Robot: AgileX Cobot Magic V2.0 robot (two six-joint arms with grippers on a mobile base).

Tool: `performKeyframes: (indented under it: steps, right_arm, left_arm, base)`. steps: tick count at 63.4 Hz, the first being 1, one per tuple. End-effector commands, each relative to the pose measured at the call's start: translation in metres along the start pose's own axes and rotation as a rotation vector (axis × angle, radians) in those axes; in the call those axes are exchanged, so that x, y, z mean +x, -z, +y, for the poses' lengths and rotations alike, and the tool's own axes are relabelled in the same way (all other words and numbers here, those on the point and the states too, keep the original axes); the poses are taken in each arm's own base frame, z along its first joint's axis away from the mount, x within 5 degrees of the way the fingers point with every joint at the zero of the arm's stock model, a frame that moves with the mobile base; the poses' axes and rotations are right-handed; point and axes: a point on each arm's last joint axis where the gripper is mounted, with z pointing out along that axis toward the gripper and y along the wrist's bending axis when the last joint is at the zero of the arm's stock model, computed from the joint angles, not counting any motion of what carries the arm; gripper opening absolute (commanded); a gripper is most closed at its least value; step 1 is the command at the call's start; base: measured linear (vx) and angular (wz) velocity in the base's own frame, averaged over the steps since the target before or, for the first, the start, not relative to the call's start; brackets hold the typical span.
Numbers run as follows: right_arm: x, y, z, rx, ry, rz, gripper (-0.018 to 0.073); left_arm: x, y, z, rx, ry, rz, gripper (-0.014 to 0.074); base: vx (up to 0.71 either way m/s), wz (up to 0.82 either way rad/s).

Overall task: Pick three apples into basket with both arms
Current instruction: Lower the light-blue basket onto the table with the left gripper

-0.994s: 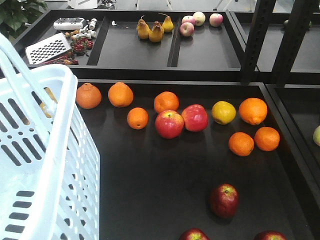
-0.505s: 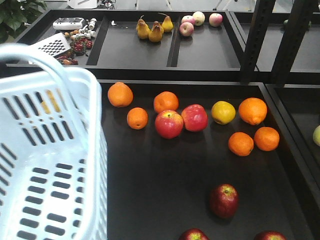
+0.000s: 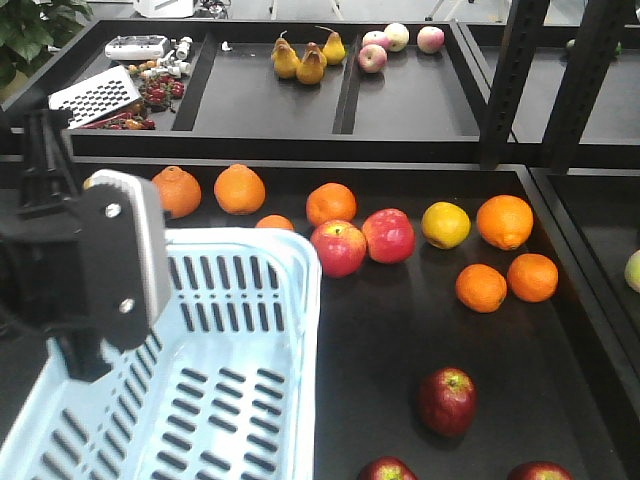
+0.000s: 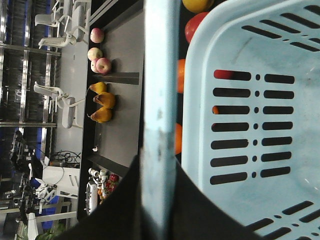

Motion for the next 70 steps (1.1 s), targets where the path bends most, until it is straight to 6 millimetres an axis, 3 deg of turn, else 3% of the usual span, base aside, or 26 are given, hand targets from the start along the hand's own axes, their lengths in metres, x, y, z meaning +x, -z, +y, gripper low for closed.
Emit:
performKeyframes:
  steps: [1, 36, 56, 70]
  right_arm:
    - [-0.003, 0.001, 0.001, -0.012, 0.004, -0.075, -0.0008]
    - [-0.003, 0.001, 0.001, -0.012, 0.004, -0.075, -0.0008]
    - [-0.003, 0.001, 0.001, -0.012, 0.004, -0.075, -0.0008]
    - [-0.003, 0.001, 0.001, -0.012, 0.004, -0.075, -0.0008]
  left_arm:
    - [-0.004, -0.012, 0.016, -0.091, 0.054, -0.082, -0.0007]
    - [0.024, -0.112, 0.001, -0.054, 0.048, -0.068, -0.0007]
    - [0.042, -0.147, -0.013, -0.025, 0.034, -0.061, -0.0007]
    - [0.044, -0.153, -0.014, -0.035, 0.035, -0.079, -0.0004]
  base:
    - [0.0, 0.0]
    - [0.0, 0.0]
    - [0.0, 0.0]
    - [0.0, 0.0]
